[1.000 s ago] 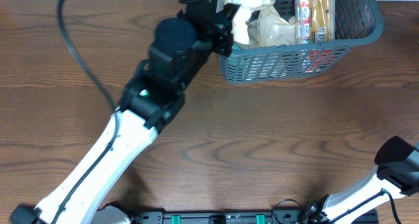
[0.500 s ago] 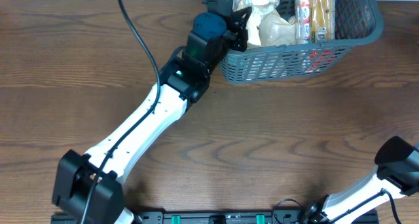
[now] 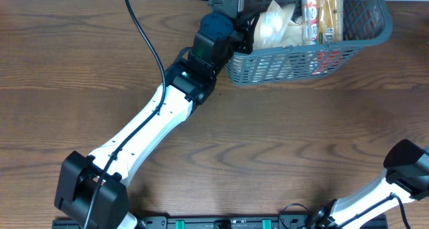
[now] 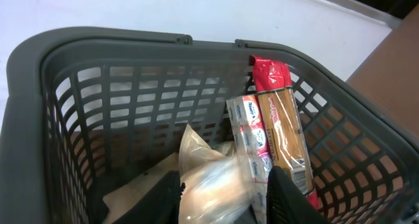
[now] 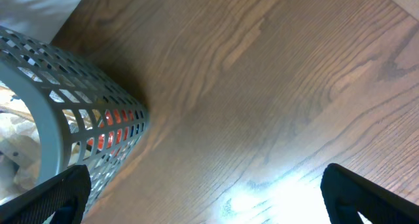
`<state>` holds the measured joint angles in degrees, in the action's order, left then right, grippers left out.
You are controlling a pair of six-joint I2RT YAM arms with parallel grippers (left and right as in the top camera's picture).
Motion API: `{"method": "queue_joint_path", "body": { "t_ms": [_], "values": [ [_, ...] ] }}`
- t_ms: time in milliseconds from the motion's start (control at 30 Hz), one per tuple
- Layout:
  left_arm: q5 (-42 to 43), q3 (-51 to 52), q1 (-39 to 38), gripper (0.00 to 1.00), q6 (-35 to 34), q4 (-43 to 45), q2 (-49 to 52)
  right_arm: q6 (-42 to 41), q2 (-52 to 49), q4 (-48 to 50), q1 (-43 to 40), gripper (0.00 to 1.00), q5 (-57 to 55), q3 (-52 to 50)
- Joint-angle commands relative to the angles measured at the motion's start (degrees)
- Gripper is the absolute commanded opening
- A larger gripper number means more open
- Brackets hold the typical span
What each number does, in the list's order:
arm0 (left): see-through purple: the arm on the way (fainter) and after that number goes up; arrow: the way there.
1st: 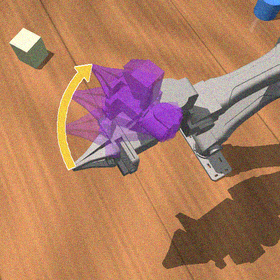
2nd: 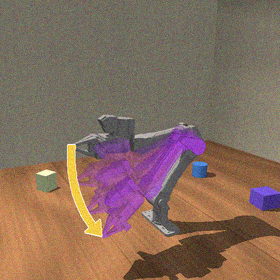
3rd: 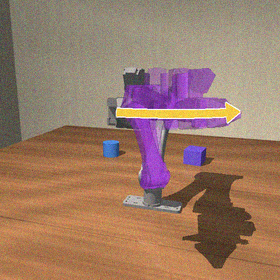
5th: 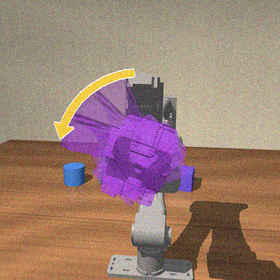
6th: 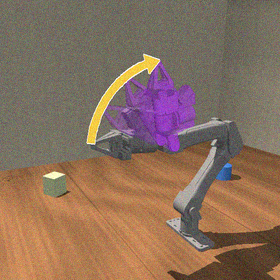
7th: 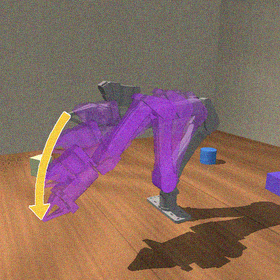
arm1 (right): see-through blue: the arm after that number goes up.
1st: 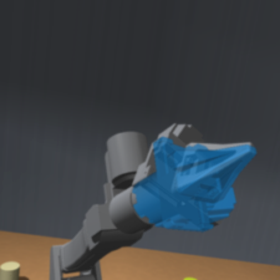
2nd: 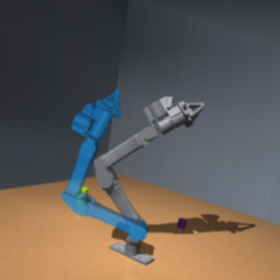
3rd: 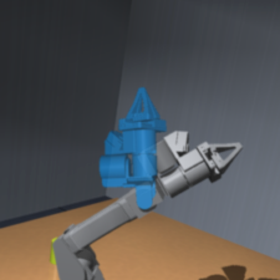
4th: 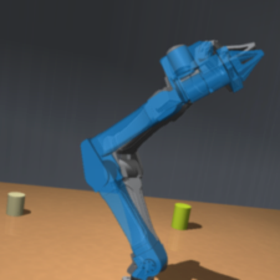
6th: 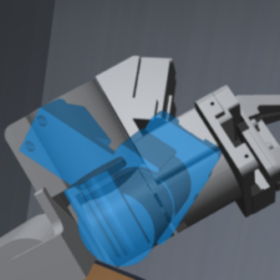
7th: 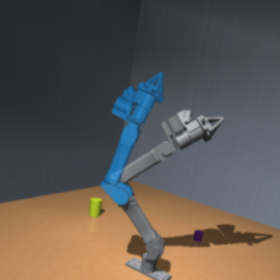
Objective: Pack container
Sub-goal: 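Open the left gripper to release the wrapper into the basket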
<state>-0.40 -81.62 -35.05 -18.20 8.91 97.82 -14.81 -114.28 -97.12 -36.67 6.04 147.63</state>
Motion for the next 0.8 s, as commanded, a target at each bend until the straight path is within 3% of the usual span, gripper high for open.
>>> {"method": "queue_joint_path", "body": {
  "t_ms": [0, 200, 467, 600, 767],
  "values": [
    [-0.31, -1.99, -0.07, 0.33, -0.11, 0.17, -0.68, 0.74, -0.39, -0.17, 0.37, 0.99, 0.46, -0.11],
    [-0.33, -1.99, -0.02, 0.35, 1.55, 0.22, -1.05, 0.76, -0.39, -0.15, 0.37, 0.99, 2.03, -0.11],
    [-4.94, -1.99, 0.04, 0.49, 12.76, -1.62, -8.72, 5.53, -0.37, -0.11, 0.37, 0.99, 9.42, -0.09],
    [-13.42, -1.99, 0.04, 0.52, 17.62, -9.25, -17.16, 6.82, 0.20, -0.15, 0.33, 0.99, 9.44, 0.13],
    [-23.69, -1.99, 0.04, 0.52, 18.86, -21.40, -28.06, 8.28, 3.76, 0.04, 0.33, 0.99, 9.44, 0.13]
  ]
}}
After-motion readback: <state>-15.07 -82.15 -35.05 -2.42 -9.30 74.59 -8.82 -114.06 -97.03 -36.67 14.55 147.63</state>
